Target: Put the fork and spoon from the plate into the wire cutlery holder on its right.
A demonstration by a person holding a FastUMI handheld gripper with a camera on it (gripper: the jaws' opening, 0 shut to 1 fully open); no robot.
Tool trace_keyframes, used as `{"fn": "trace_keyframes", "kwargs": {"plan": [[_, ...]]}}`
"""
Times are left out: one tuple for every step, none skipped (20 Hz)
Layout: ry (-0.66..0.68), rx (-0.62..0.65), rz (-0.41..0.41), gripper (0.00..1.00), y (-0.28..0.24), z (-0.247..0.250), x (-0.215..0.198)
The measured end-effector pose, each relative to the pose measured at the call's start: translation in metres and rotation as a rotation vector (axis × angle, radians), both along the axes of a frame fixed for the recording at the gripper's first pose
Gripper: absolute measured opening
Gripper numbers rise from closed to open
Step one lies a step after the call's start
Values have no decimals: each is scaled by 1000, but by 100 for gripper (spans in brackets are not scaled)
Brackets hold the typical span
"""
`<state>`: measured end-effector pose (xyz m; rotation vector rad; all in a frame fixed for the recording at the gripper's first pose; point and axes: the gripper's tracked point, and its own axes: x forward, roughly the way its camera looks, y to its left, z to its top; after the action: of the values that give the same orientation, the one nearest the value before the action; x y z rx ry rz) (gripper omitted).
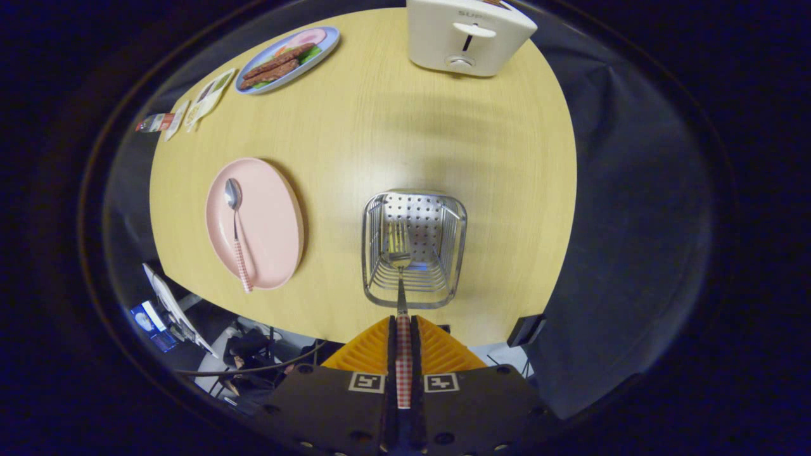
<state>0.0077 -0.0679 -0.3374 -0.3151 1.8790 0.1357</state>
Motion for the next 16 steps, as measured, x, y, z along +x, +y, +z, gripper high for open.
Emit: {"fn": "trace_keyframes", "kwargs": {"plan": [[-4,-8,6,8,-1,-2,4],[-7,-18,10,8,-1,-3,5],[-10,-25,12,10,-3,-4,7],[-13,-26,10,10,-2,-4,10],[-18,-26,10,10,-2,-4,11],[-36,-22,9,11,0,-4,14],[-52,-16,18,13,1,-3,17],[-73,-8,26,14,1,-2,17],[-102,-3,33,22,1,1,20],[-130,-3,36,27,1,4,21],[-158,2,36,31,2,6,21],[-182,11,42,35,4,9,21],[-206,27,49,40,7,11,21],[-238,53,58,43,13,12,22],[-284,79,65,50,20,13,25],[-319,96,66,53,26,15,25]]}}
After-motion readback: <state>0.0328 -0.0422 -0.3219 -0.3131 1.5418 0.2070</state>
